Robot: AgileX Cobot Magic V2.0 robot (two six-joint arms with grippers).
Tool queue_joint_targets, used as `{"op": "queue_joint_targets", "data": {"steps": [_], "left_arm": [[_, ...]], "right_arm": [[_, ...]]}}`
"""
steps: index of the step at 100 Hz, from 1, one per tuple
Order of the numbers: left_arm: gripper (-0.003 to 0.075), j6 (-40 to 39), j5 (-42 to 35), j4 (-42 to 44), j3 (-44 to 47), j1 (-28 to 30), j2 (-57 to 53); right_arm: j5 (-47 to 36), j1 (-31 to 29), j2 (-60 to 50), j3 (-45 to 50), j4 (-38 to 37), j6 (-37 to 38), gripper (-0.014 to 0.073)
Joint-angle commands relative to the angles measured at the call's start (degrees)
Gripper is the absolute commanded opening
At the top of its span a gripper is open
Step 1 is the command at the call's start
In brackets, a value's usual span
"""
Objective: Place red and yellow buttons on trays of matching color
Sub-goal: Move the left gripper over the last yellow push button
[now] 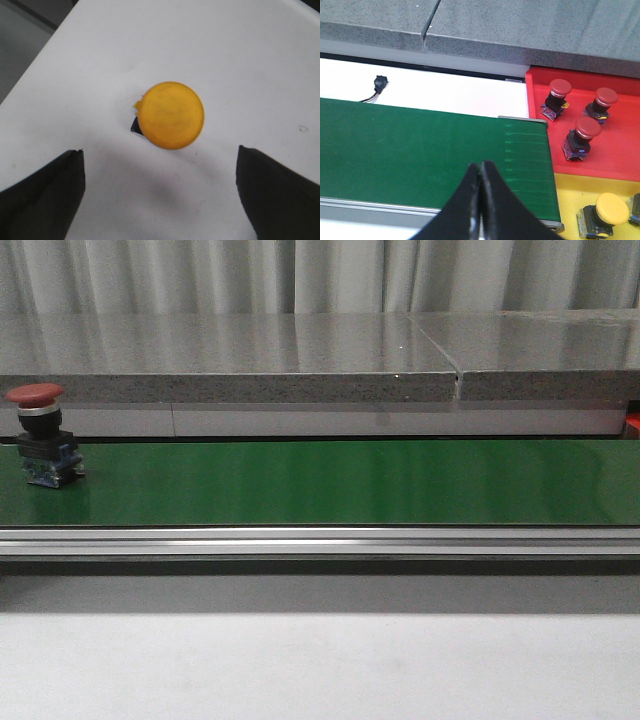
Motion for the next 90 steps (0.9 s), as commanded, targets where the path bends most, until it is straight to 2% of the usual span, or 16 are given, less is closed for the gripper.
{"op": "queue_joint_targets", "data": {"steps": [1, 29, 48, 64, 90], "left_arm": [[0.0606, -0.5, -3.0, -0.6, -3.5, 0.2, -0.8], [0.0605, -0.5, -3.3, -0.2, -9.4, 0.2, 4.1], [0.0529, -0.5, -3.0, -0.2, -10.0, 0.2, 5.6], [0.037, -0.5, -2.3, -0.2, -10.0, 0.2, 6.4], [-0.0001, -0.5, 1.5, -0.7, -12.9, 0.2, 6.2]], "right_arm": [[-4.0, 0.0, -0.1, -1.6, 0.4, -0.5, -0.0068], [-4.0, 0.0, -0.1, -1.6, 0.4, -0.5, -0.0068], [-4.0, 0.0, -0.1, -1.6, 0.4, -0.5, -0.0068], [-4.0, 0.0, -0.1, -1.6, 0.4, -0.5, -0.0068], [-4.0, 0.0, -0.1, -1.6, 0.4, -0.5, -0.0068]]}}
